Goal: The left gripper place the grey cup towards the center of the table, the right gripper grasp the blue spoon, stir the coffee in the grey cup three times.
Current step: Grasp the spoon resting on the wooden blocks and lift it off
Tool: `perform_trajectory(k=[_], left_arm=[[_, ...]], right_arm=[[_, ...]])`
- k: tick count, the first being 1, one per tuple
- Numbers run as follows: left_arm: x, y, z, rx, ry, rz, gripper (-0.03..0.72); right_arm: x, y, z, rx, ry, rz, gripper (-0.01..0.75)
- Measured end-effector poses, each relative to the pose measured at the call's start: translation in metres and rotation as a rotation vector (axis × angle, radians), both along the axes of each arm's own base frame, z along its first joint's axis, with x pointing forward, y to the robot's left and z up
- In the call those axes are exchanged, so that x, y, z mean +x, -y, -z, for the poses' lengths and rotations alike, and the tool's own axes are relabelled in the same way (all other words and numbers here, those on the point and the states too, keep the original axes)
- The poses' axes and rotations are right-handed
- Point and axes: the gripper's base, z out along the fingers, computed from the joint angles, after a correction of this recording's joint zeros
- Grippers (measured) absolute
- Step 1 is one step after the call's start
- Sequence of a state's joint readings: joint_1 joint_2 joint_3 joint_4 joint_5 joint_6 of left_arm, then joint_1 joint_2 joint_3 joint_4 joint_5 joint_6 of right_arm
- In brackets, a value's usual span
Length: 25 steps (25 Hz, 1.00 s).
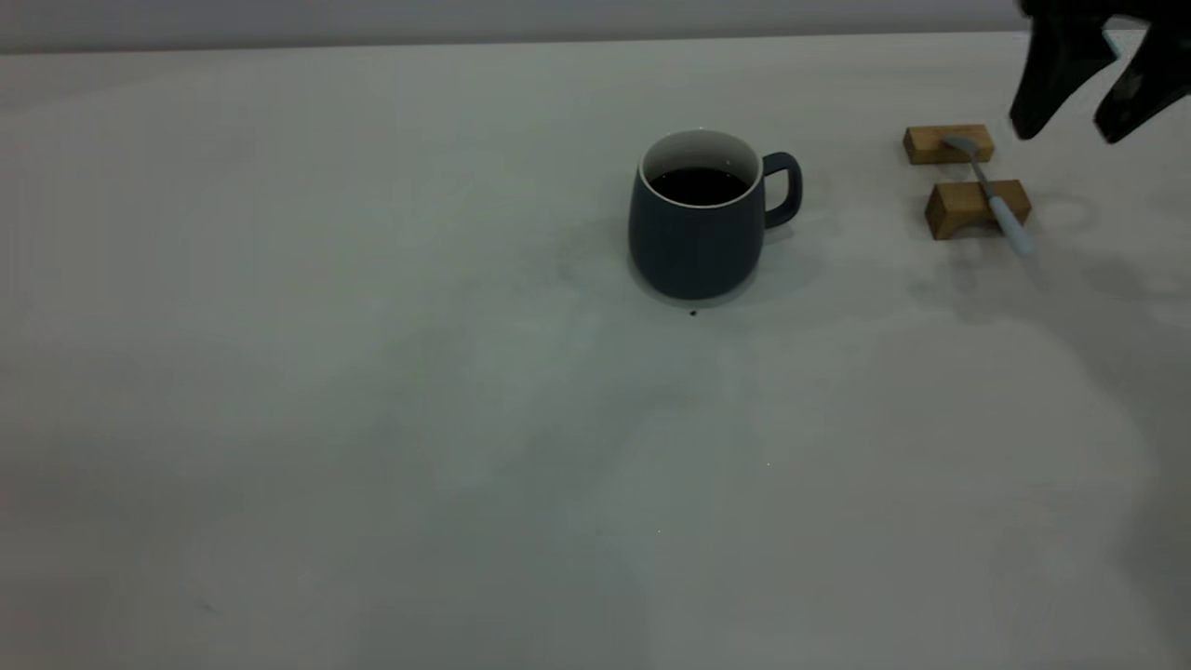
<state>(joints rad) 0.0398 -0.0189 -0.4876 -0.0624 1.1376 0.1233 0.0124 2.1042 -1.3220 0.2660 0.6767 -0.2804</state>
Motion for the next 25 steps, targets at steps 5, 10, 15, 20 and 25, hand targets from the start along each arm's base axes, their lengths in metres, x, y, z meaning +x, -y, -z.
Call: perform_trajectory(k=[5, 10, 15, 20, 25], left_arm=[[0.0, 0.0, 0.0, 0.0, 0.0, 0.0, 0.585], [0.0, 0.0, 0.0, 0.0, 0.0, 0.0, 0.585], [0.0, 0.0, 0.0, 0.0, 0.0, 0.0, 0.585], [0.0, 0.0, 0.0, 0.0, 0.0, 0.0, 0.585], [0.0, 0.0, 0.0, 0.0, 0.0, 0.0, 0.585]], right_arm=[[0.019, 0.001, 0.03, -0.006, -0.055, 0.029, 0.592], [0.024, 0.002, 0.051, -0.018, -0.079, 0.032, 0.592], [0.026, 0.002, 0.069, -0.016, -0.075, 0.048, 0.592], [0.028, 0.003, 0.081, -0.023, -0.062, 0.055, 0.592], [0.033, 0.003, 0.091, -0.026, -0.049, 0.057, 0.592]])
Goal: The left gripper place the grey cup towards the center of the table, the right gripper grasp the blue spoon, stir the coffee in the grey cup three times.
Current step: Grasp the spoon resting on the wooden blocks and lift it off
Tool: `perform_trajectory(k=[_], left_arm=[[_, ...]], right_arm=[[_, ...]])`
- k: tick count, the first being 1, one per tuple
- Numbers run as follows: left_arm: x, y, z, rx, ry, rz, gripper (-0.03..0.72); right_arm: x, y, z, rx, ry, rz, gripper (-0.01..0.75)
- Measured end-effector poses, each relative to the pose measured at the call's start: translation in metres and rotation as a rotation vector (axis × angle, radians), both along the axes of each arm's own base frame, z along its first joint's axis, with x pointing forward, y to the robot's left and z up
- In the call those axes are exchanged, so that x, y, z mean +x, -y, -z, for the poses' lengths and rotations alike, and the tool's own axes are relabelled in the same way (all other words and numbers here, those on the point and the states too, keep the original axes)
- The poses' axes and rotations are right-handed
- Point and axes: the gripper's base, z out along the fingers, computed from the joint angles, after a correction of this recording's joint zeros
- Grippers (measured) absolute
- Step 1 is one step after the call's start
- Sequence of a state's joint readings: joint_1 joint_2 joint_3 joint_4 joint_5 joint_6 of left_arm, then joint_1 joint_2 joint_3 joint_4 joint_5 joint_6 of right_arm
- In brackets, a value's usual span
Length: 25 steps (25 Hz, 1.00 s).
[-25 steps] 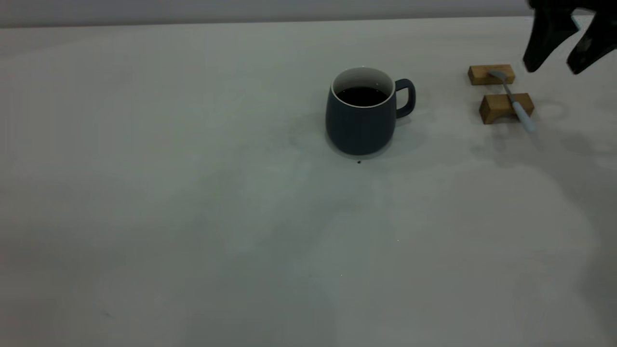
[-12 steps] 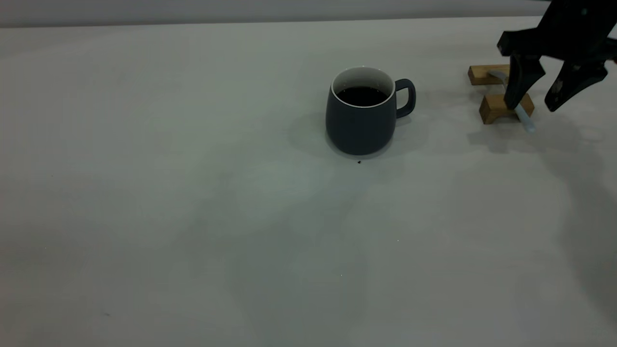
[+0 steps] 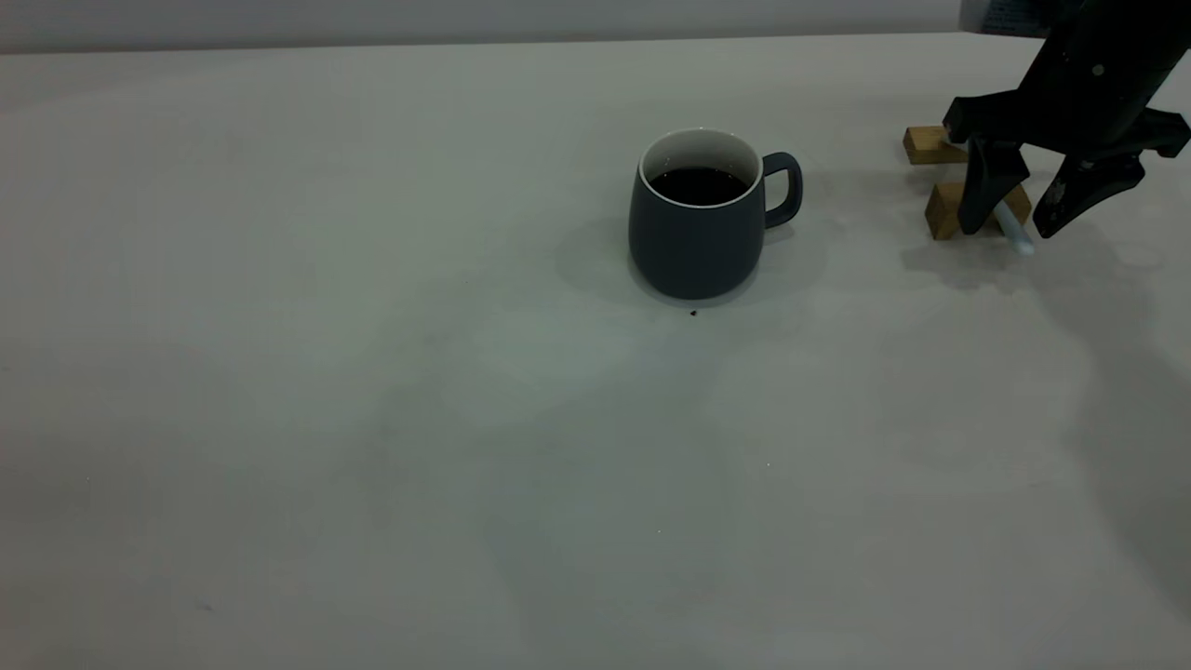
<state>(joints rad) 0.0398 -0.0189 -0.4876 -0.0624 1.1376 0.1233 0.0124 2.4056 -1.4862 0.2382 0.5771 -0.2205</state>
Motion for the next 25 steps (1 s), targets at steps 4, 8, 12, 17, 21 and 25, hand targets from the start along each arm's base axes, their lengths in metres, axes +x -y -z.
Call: perform_trajectory(k=[4, 8, 12, 17, 21, 25], left_arm=[[0.0, 0.0, 0.0, 0.0, 0.0, 0.0, 0.585], [0.0, 0.0, 0.0, 0.0, -0.001, 0.0, 0.585], [0.0, 0.0, 0.0, 0.0, -0.001, 0.0, 0.585], [0.0, 0.0, 0.0, 0.0, -0.001, 0.0, 0.585], [0.0, 0.0, 0.0, 0.0, -0.001, 0.0, 0.585], [0.0, 0.0, 0.0, 0.0, -0.001, 0.0, 0.585]], right_arm=[[0.0, 0.0, 0.008, -0.001, -0.01, 0.001, 0.592], [-0.001, 0.0, 0.018, -0.002, -0.025, 0.001, 0.592], [-0.001, 0.0, 0.021, -0.004, -0.022, 0.002, 0.574], [0.0, 0.001, 0.021, -0.007, -0.013, 0.002, 0.379], [0.0, 0.001, 0.02, -0.009, -0.012, -0.001, 0.114], [0.001, 0.002, 0.006, -0.027, -0.001, -0.029, 0.118]])
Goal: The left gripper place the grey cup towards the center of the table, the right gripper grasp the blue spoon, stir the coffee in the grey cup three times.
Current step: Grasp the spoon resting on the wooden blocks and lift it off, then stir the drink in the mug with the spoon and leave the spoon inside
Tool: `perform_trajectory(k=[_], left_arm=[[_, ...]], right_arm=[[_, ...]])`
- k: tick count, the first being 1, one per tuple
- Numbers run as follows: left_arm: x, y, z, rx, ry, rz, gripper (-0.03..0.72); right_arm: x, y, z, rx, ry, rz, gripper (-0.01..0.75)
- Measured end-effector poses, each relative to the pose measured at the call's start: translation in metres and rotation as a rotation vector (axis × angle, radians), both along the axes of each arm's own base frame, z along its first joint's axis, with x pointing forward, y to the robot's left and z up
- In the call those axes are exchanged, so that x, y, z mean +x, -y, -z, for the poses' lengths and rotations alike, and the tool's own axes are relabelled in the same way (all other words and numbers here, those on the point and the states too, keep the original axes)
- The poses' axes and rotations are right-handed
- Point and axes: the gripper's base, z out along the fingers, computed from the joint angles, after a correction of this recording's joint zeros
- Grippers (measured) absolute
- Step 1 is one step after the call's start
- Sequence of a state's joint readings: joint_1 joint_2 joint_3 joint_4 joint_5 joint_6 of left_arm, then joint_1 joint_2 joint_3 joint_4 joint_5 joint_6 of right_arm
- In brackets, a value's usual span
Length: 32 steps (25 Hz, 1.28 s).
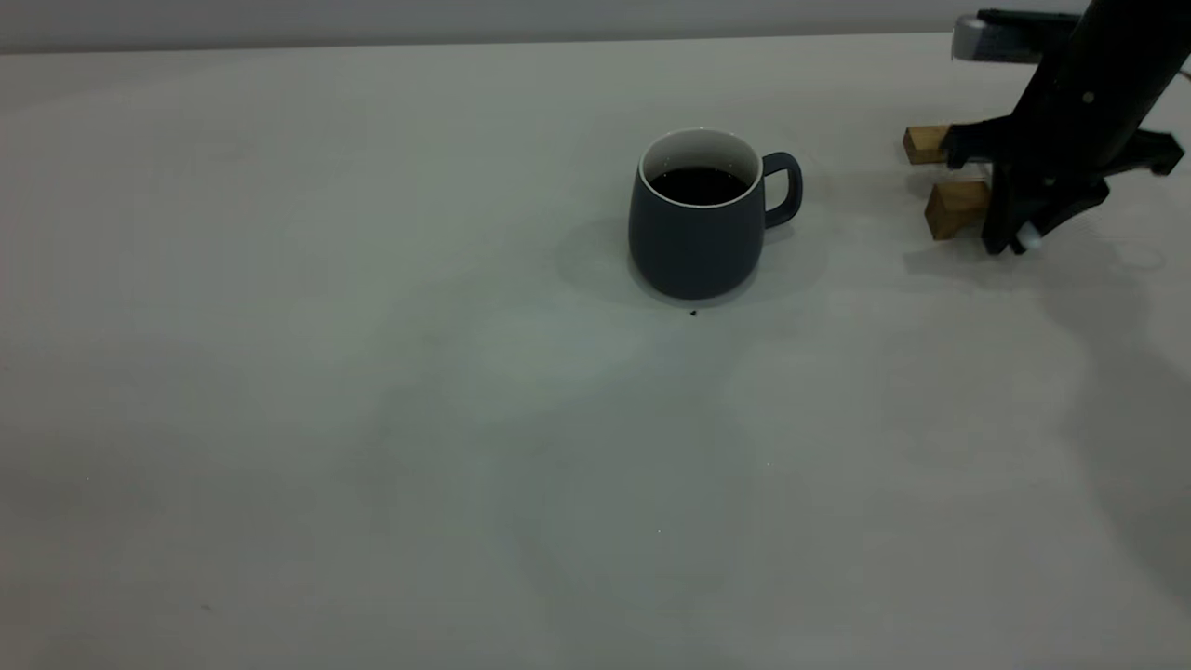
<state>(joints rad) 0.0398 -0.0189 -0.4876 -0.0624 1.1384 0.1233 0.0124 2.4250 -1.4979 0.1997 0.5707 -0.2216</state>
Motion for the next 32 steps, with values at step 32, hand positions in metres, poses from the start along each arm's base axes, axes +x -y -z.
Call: perform_trajectory(k=[32], left_arm=[[0.0, 0.0, 0.0, 0.0, 0.0, 0.0, 0.585]], right_arm=[[0.01, -0.087, -0.109, 1.314, -0.398, 0.655, 0.118]])
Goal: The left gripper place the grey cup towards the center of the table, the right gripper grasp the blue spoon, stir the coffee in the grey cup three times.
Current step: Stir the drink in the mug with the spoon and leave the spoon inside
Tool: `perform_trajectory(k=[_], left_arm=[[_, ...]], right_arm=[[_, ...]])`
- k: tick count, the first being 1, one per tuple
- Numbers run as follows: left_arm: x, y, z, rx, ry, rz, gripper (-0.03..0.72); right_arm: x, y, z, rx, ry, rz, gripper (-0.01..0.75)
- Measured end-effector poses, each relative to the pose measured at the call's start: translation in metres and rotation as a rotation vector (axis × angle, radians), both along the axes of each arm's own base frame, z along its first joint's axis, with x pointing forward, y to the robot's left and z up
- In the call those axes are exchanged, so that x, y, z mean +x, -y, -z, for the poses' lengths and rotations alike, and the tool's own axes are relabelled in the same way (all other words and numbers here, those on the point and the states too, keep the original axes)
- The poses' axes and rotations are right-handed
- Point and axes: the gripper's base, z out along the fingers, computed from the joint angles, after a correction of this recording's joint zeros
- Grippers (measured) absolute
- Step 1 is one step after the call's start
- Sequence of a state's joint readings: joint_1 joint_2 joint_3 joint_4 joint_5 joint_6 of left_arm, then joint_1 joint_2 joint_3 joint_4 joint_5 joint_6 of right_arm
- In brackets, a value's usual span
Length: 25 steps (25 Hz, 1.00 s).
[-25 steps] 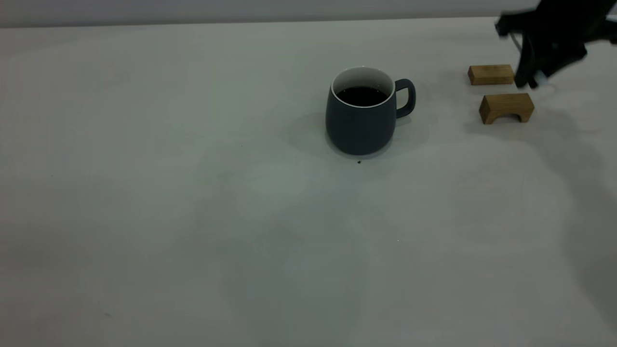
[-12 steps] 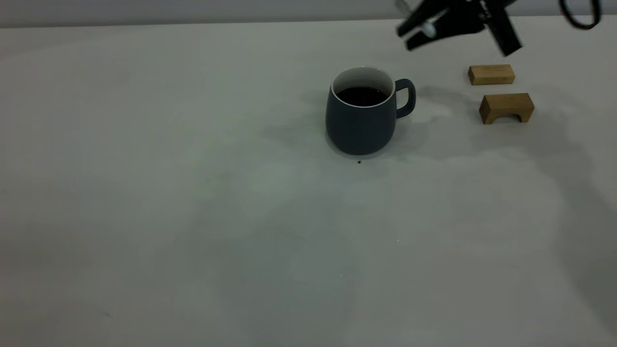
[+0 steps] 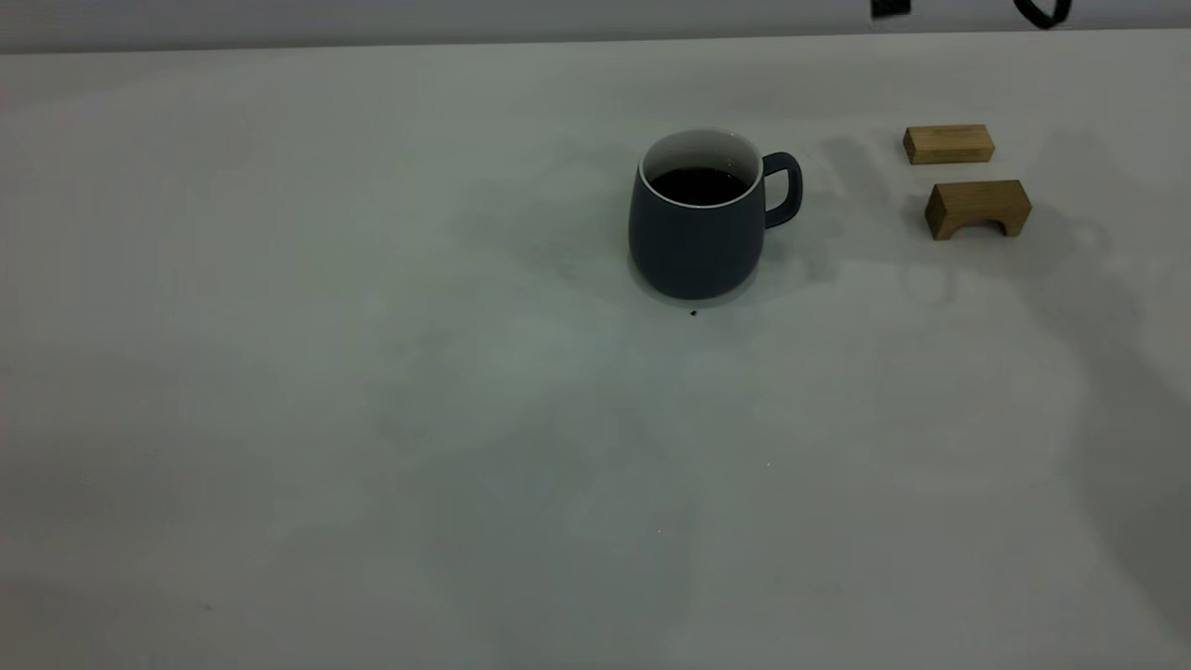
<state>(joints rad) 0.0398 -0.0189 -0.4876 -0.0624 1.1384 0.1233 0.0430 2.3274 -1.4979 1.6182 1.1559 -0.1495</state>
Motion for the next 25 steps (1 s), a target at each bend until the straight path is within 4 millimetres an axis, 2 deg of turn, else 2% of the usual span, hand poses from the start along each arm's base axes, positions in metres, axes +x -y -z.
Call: perform_trajectory(k=[6, 9, 13, 18, 25], left_arm=[[0.0, 0.0, 0.0, 0.0, 0.0, 0.0, 0.585], [0.0, 0.0, 0.0, 0.0, 0.0, 0.0, 0.585], [0.0, 0.0, 0.0, 0.0, 0.0, 0.0, 0.585], [0.0, 0.0, 0.0, 0.0, 0.0, 0.0, 0.585], [0.0, 0.0, 0.0, 0.0, 0.0, 0.0, 0.585]], right_arm=[[0.001, 0.0, -0.001, 0.165, -0.497, 0.135, 0.118], [0.001, 0.0, -0.001, 0.22, -0.672, 0.179, 0.118], [0.002, 0.0, 0.01, 0.259, -0.77, 0.206, 0.118], [0.0, -0.001, 0.048, 0.257, -0.855, 0.225, 0.118], [-0.008, -0.017, 0.082, 0.245, -0.935, 0.212, 0.118]])
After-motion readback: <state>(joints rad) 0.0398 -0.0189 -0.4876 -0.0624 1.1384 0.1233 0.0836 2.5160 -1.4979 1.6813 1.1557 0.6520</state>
